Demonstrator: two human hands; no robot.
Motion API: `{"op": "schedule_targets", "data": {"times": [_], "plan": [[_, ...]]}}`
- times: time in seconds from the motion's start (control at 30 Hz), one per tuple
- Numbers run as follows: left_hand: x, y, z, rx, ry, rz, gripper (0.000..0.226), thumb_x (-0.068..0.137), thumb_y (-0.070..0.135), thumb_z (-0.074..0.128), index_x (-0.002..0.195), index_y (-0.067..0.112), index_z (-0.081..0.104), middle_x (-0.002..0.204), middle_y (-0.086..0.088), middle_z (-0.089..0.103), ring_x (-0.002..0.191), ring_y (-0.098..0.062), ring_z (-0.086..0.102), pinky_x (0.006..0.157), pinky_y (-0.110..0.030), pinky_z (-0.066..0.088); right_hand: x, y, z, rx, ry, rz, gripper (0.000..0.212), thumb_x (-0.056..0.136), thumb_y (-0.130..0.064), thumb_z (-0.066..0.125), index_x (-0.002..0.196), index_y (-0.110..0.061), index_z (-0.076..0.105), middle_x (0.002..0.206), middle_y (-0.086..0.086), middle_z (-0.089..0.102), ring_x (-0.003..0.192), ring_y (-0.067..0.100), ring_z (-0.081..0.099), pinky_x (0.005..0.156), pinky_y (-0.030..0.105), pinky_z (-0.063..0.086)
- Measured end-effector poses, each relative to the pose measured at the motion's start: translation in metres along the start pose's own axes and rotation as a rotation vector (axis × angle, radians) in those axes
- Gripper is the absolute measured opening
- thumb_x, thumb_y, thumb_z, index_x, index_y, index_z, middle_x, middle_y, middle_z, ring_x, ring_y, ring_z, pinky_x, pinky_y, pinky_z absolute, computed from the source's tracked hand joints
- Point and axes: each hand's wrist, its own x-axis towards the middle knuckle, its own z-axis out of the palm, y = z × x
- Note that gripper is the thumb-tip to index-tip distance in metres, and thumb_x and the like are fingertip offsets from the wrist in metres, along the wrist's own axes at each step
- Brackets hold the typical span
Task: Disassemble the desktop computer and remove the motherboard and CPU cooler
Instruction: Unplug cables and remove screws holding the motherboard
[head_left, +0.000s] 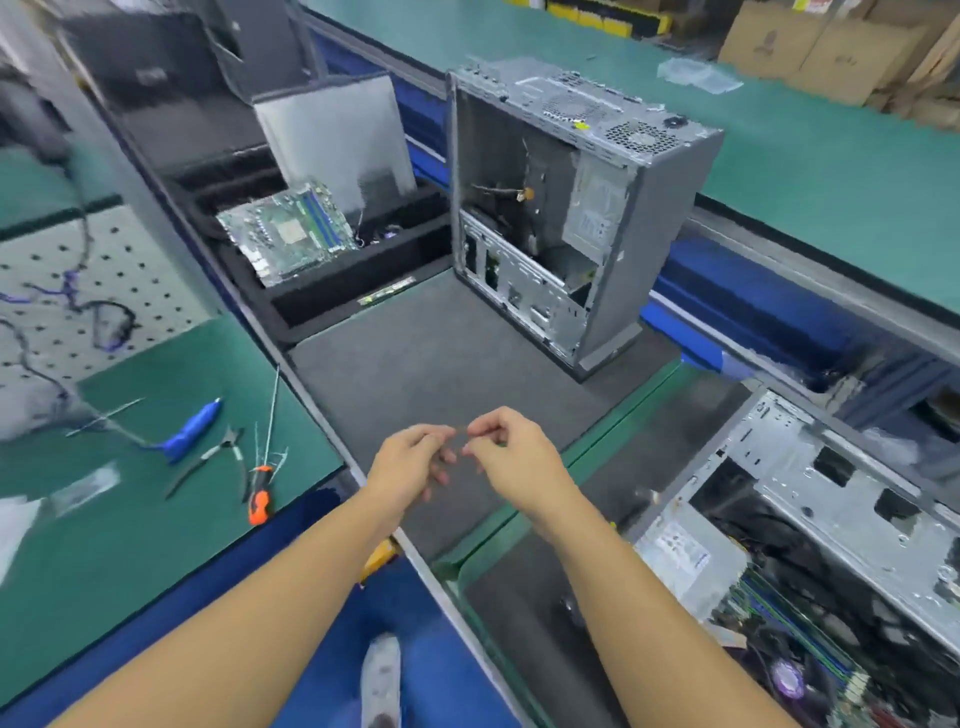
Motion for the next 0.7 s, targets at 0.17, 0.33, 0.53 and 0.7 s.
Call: {"op": "schedule_targets", "data": {"times": [0.17, 0.33, 0.53, 0.7], "plan": [[0.025, -0.028, -0.08, 0.113, 0.223, -0.062, 0.019, 0.098, 0.018, 0.05, 0.098, 0.015, 0.07, 0.074, 0.002, 0.07, 0.057, -0.018, 0.06, 0.042, -0.023, 0.039, 0.025, -0.018, 0.074, 0.097, -0.132, 0.054, 0.015, 0.088, -0.008, 0.055, 0.095, -0.019, 0.062, 0.09, 0.002, 0.073, 0.068, 0.01, 0.058, 0.069, 0.032, 0.049], [0.054, -0.084, -0.177, 0.525, 0.415, -0.252, 0.022, 0.094, 0.023, 0.056, 0.11, 0.011, 0.066, 0.115, -0.01, 0.067, 0.103, -0.032, 0.062, 0.085, -0.033, 0.047, 0.058, -0.027, 0.158, 0.097, -0.202, 0.172, 0.017, 0.091, -0.007, 0.047, 0.093, -0.018, 0.059, 0.087, 0.002, 0.071, 0.061, 0.012, 0.054, 0.055, 0.026, 0.045], [0.09, -0.127, -0.242, 0.886, 0.211, -0.305, 0.04, 0.093, 0.032, 0.064, 0.122, 0.007, 0.053, 0.124, -0.016, 0.053, 0.114, -0.037, 0.056, 0.097, -0.042, 0.047, 0.093, -0.029, 0.227, 0.042, -0.219, 0.307, 0.022, 0.094, -0.011, 0.041, 0.105, -0.017, 0.059, 0.092, 0.004, 0.071, 0.064, 0.013, 0.055, 0.053, 0.023, 0.045], [0.115, -0.141, -0.25, 0.839, 0.148, -0.359, 0.04, 0.087, 0.03, 0.073, 0.111, 0.005, 0.054, 0.112, -0.016, 0.06, 0.104, -0.035, 0.062, 0.087, -0.042, 0.052, 0.113, -0.032, 0.253, -0.004, -0.193, 0.359, 0.022, 0.097, -0.012, 0.04, 0.108, -0.019, 0.059, 0.094, 0.001, 0.07, 0.069, 0.012, 0.057, 0.056, 0.022, 0.049]]}}
